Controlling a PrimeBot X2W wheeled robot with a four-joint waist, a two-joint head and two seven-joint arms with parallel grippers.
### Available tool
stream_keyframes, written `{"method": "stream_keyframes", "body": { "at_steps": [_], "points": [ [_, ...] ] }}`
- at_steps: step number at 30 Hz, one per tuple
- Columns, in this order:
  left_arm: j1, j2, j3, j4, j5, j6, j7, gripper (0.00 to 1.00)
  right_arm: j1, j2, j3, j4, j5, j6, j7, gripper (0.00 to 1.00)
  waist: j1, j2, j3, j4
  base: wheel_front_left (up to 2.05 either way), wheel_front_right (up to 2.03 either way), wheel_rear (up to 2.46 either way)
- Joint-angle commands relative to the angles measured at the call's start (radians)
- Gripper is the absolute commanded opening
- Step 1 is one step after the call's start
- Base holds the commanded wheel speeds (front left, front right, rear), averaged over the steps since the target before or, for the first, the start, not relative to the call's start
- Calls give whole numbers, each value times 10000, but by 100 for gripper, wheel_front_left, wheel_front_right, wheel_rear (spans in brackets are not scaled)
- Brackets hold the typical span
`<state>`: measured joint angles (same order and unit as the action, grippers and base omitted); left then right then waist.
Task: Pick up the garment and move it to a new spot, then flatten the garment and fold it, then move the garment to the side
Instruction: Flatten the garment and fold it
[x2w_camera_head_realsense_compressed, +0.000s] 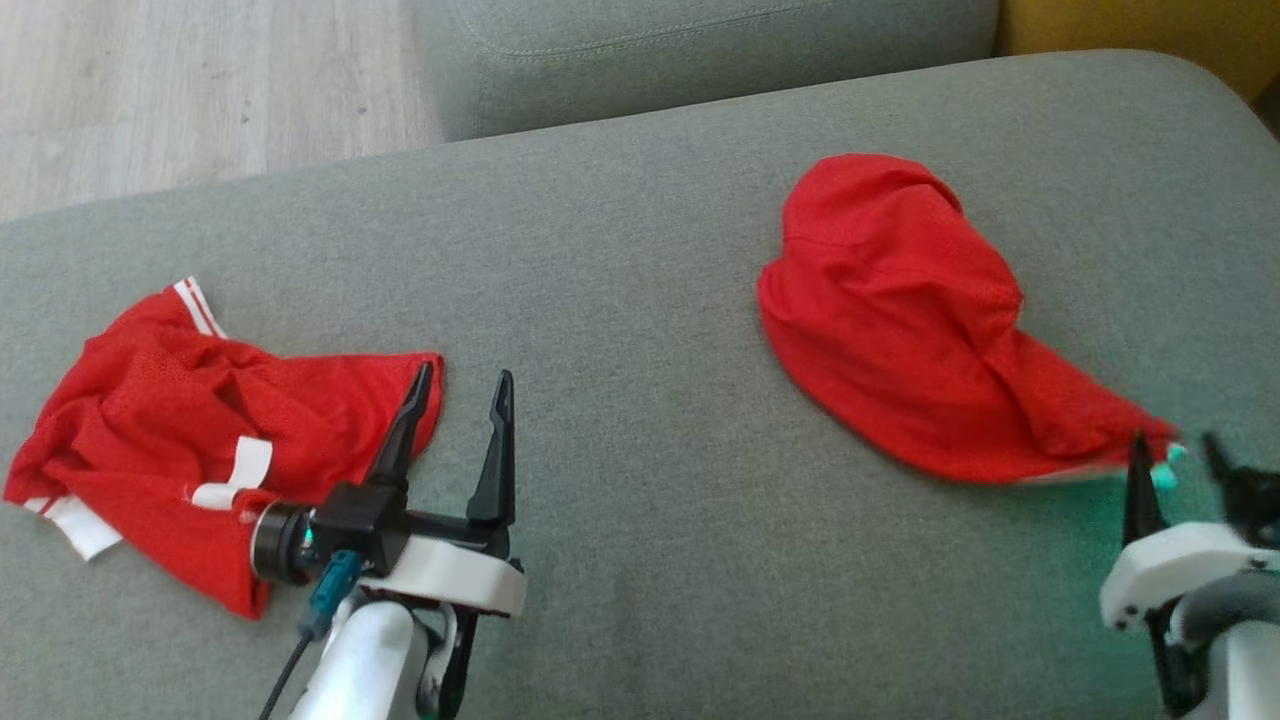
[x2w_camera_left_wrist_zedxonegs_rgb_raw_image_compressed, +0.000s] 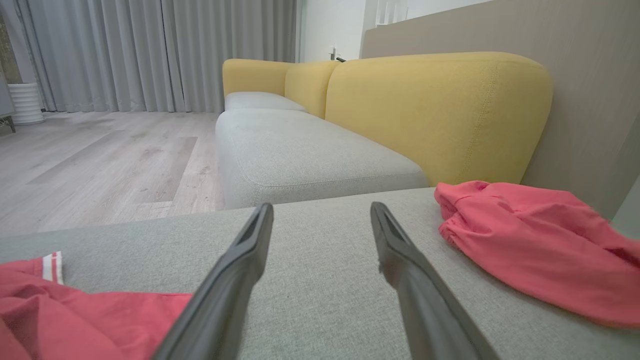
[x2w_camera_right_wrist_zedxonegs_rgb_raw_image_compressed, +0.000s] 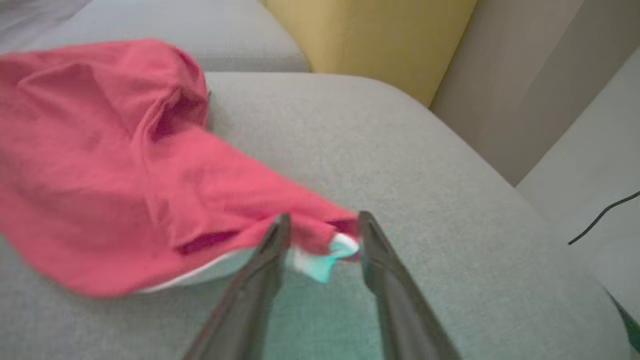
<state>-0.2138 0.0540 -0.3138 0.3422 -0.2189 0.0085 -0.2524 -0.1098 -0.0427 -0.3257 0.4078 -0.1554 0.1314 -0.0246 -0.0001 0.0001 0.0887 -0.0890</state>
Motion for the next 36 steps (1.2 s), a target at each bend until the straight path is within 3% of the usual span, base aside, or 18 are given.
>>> {"method": "stream_keyframes", "body": {
  "at_steps": [1,5,9,12,16,20,29,30,31,32,36],
  "points": [
    [-211,22,299,-246,64,-31,-93,100,-362,-75,191,-694,71,-7,-231,100,1,-1,-6,25,0,0,0],
    [-259,7,241,-204,59,-71,-93,100,-391,-75,824,-1444,340,-7,-860,100,1,-1,3,179,0,0,0],
    [-347,-5,207,-233,52,-65,-93,100,-315,-75,2452,-2062,830,-7,-1460,100,1,-1,111,414,0,0,0],
    [-436,-12,165,-254,50,-66,-93,100,-344,-75,3655,-2096,831,-7,-1337,100,1,-1,289,626,0,0,0],
    [-585,-18,96,-255,49,-82,-93,100,-694,-75,4289,-1731,529,-7,-962,100,1,-1,523,888,0,0,0],
    [-866,-27,-34,-237,-2,-82,-93,100,-1752,-75,4435,-447,-122,-7,-351,100,1,-1,932,1378,0,0,0],
    [-1073,-35,-252,-206,-174,7,-93,100,-3312,-75,3350,1813,-1315,-7,38,100,1,-1,1335,1932,0,0,0],
    [-1072,-35,-264,-209,-180,16,-93,100,-3406,-75,3234,2024,-1323,-7,36,57,1,-1,1348,1945,0,0,0],
    [-1075,-35,-267,-210,-182,22,-93,100,-3491,-75,3150,2209,-1314,-7,-16,7,1,-1,1363,1950,0,0,0],
    [-1082,-35,-263,-210,-181,27,-93,100,-3565,-75,3115,2374,-1274,-7,-126,0,1,-1,1367,1952,0,0,0],
    [-1088,-36,-162,-148,-165,52,-93,100,-3787,-75,3489,2752,-720,-7,-930,0,1,-1,1249,1847,0,0,0]
  ]
}}
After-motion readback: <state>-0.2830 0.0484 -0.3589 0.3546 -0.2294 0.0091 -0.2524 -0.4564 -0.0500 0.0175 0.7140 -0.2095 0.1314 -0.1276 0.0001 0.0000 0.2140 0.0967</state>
